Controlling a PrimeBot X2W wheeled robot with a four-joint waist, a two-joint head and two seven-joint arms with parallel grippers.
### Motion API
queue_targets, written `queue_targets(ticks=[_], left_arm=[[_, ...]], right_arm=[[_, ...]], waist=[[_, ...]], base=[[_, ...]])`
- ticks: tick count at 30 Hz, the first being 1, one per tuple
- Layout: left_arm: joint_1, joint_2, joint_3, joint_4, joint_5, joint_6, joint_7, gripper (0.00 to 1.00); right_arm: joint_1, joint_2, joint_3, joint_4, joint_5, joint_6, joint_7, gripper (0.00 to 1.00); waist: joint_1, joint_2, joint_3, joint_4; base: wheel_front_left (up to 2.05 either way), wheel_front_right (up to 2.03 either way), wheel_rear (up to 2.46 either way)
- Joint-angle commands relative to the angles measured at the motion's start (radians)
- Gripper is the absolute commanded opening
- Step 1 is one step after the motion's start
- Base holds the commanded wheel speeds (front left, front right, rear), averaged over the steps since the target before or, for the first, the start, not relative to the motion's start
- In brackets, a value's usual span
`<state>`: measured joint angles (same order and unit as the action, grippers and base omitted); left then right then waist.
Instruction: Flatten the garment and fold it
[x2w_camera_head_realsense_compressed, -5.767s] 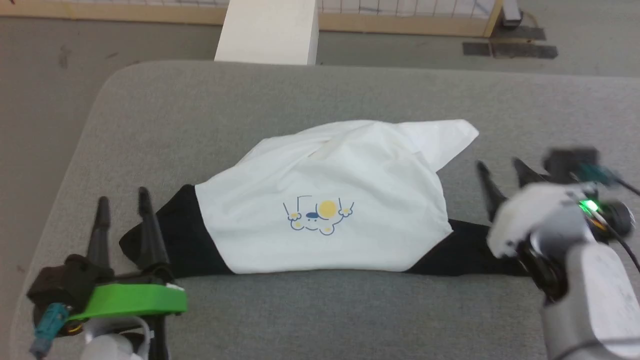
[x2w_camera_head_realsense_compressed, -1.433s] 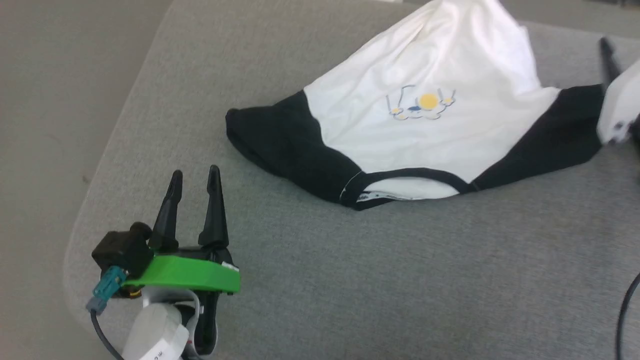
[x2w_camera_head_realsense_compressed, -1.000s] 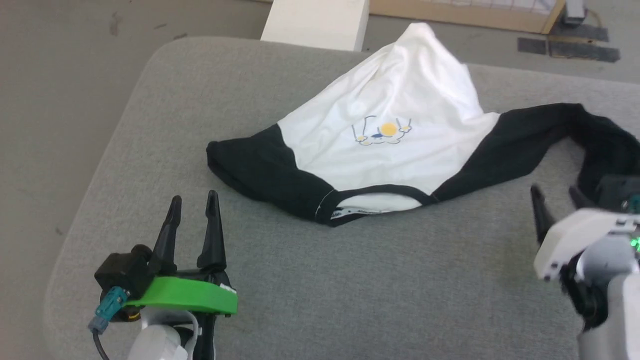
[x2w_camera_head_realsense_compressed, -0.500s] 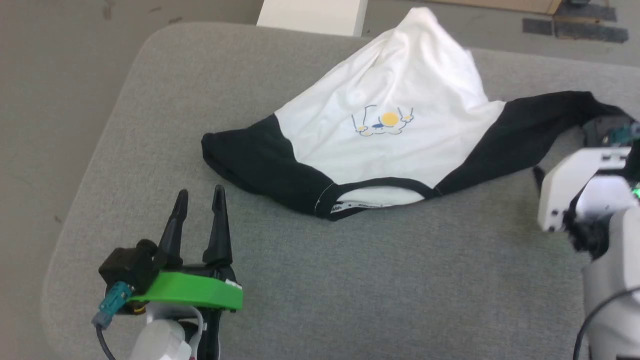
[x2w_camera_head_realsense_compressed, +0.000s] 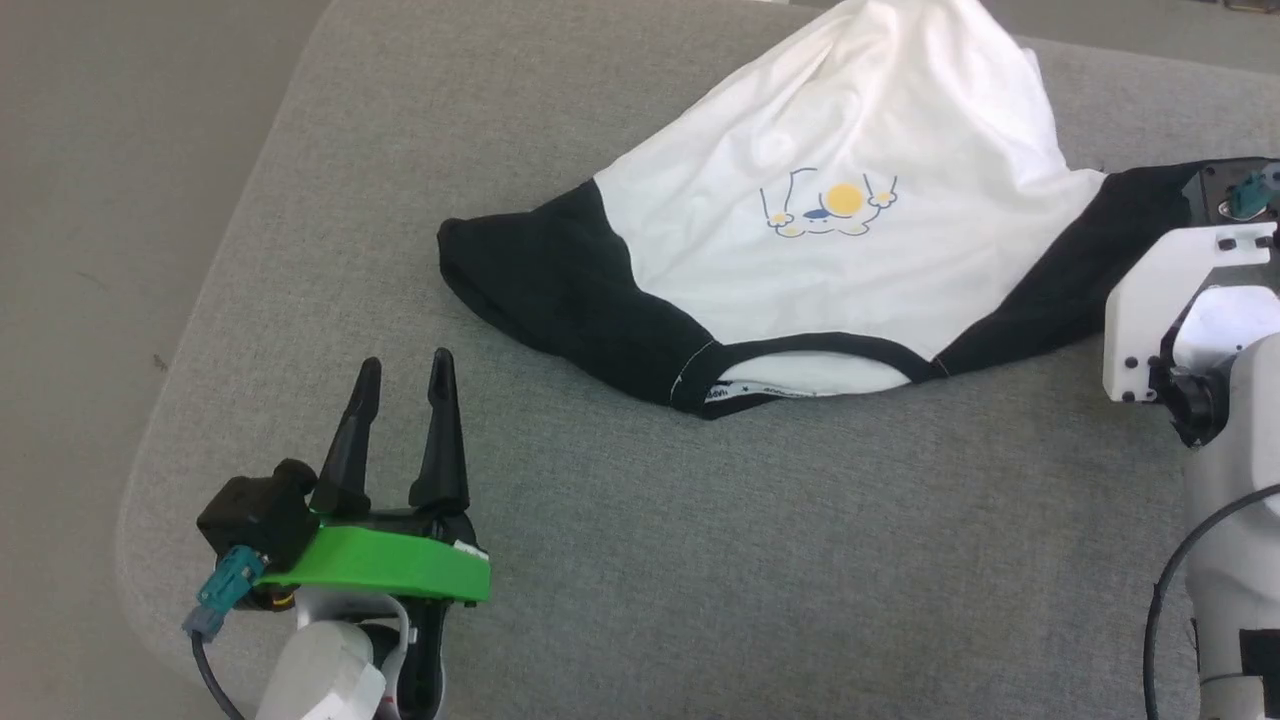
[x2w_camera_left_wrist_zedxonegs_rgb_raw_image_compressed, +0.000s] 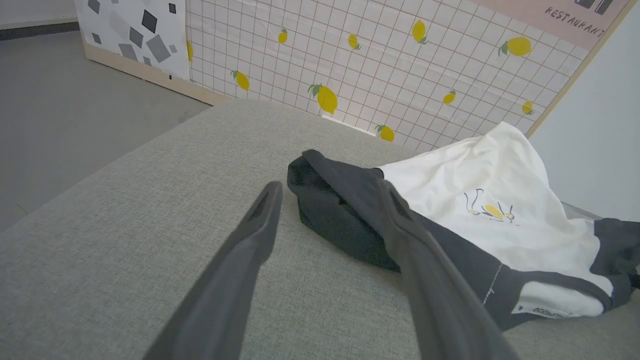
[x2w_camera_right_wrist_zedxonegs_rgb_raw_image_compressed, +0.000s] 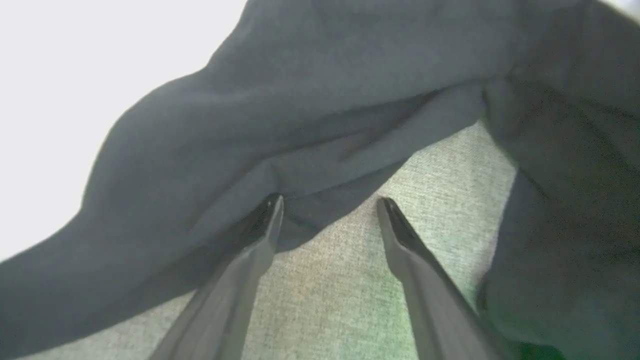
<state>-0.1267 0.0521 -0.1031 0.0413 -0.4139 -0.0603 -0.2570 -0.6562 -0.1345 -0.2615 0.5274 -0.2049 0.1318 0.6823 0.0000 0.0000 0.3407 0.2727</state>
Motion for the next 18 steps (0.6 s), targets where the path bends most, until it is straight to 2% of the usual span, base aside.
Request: queue_targets(ticks=[1, 2, 3, 4, 12, 15, 18], left_arm=[[-0.013, -0.002, 0.003, 0.000, -0.007, 0.004, -0.005, 1.00], [-0.013, -0.002, 0.005, 0.001, -0.005, 0.004, -0.005, 1.00], [-0.013, -0.002, 0.006, 0.001, -0.004, 0.003, -0.005, 1.00], [-0.015, -0.002, 0.008, 0.001, -0.003, 0.002, -0.005, 1.00], [-0.009, -0.002, 0.017, 0.006, 0.008, -0.003, -0.005, 1.00], [0.002, -0.002, 0.020, 0.010, 0.012, -0.005, -0.005, 1.00], [0.014, -0.002, 0.025, 0.011, 0.016, -0.006, -0.005, 1.00]], right_arm=[[0.022, 0.011, 0.006, 0.042, -0.004, -0.001, 0.026, 1.00], [0.022, 0.014, 0.003, 0.050, 0.004, -0.001, 0.031, 0.63], [0.021, 0.016, 0.003, 0.053, 0.009, -0.001, 0.032, 0.15], [0.019, 0.015, 0.010, 0.055, 0.015, -0.001, 0.030, 0.00], [0.049, -0.007, 0.022, -0.011, 0.160, -0.001, -0.061, 0.00], [0.112, -0.024, 0.036, -0.088, 0.242, -0.001, -0.041, 0.00], [0.197, -0.046, 0.015, -0.210, 0.344, -0.001, 0.026, 0.00]], waist=[[0.0000, 0.0000, -0.001, -0.003], [0.0000, 0.0000, -0.003, -0.008], [0.0000, 0.0000, -0.003, -0.012], [0.0000, 0.0000, -0.004, -0.018], [0.0000, 0.0000, -0.047, -0.077], [0.0000, 0.0000, -0.071, -0.102], [0.0000, 0.0000, -0.093, -0.129]], base=[[0.00, 0.00, 0.00], [0.00, 0.00, 0.00], [0.00, 0.00, 0.00], [0.00, 0.00, 0.00], [0.00, 0.00, 0.00], [0.00, 0.00, 0.00], [0.00, 0.00, 0.00]])
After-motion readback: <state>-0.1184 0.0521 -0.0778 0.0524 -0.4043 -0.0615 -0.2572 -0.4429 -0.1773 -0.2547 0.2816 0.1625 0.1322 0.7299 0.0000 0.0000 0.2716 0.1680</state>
